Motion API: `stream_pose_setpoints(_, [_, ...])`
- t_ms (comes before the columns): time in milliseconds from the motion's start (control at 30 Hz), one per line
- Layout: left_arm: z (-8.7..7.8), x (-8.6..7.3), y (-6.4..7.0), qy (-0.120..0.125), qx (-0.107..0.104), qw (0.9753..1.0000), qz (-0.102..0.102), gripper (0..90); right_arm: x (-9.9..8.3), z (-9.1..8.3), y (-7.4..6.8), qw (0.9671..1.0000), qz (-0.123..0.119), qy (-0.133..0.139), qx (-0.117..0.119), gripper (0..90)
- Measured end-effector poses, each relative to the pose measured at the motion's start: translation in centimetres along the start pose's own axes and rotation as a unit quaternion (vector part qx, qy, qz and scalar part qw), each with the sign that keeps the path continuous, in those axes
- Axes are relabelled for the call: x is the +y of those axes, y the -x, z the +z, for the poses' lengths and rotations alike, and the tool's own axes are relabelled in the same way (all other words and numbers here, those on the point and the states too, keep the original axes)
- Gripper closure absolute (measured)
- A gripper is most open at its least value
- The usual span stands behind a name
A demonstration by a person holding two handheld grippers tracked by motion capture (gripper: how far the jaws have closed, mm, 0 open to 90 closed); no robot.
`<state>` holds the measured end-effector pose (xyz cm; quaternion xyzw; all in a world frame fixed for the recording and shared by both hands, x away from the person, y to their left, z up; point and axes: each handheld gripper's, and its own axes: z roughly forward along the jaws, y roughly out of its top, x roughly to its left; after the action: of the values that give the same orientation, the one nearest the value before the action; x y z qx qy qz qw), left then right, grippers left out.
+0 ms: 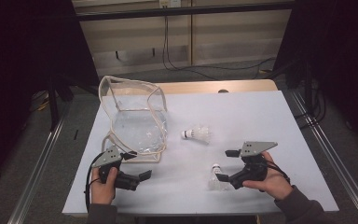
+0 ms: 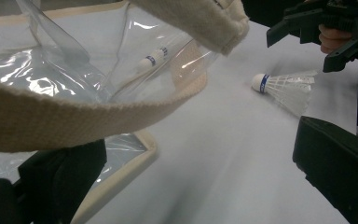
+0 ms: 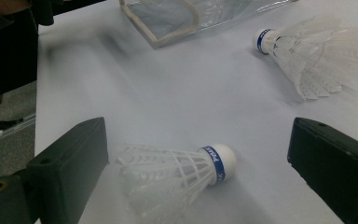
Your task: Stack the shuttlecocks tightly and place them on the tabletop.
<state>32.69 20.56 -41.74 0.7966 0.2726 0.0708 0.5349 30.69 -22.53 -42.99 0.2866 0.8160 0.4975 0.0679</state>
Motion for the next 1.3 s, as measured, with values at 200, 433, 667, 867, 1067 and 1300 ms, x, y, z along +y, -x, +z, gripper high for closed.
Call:
stream_pose_setpoints(200, [-0.01,0.00,0.01,0.001,0.000,1.0000,-0.001,2.9,-0.05,0.16,-0.13,0.9999,-0.009,-0.007,0.000,5.6])
stream_pose_setpoints(433, [-0.04,0.01,0.01,0.000,0.000,1.0000,-0.001,2.9,-0.08,0.19,-0.11,0.9999,-0.013,-0.010,-0.002,8.3])
stream_pose_setpoints(667, [-0.02,0.00,0.01,0.001,0.000,1.0000,0.000,2.9,-0.06,0.12,0.01,0.9999,-0.012,-0.007,-0.001,9.6])
stream_pose_setpoints(867, [-0.03,0.00,0.01,0.000,0.000,1.0000,0.000,2.9,-0.07,0.39,-0.45,0.9995,-0.029,-0.013,0.010,9.5])
stream_pose_setpoints(1067, [-0.04,0.01,0.02,0.002,0.001,1.0000,0.000,2.9,-0.22,0.73,-0.73,0.9985,-0.048,-0.026,0.008,11.9])
stream_pose_setpoints(1300, [-0.04,0.01,0.02,0.001,0.002,1.0000,0.000,2.9,0.02,0.18,-0.32,0.9985,-0.054,-0.005,-0.007,27.7])
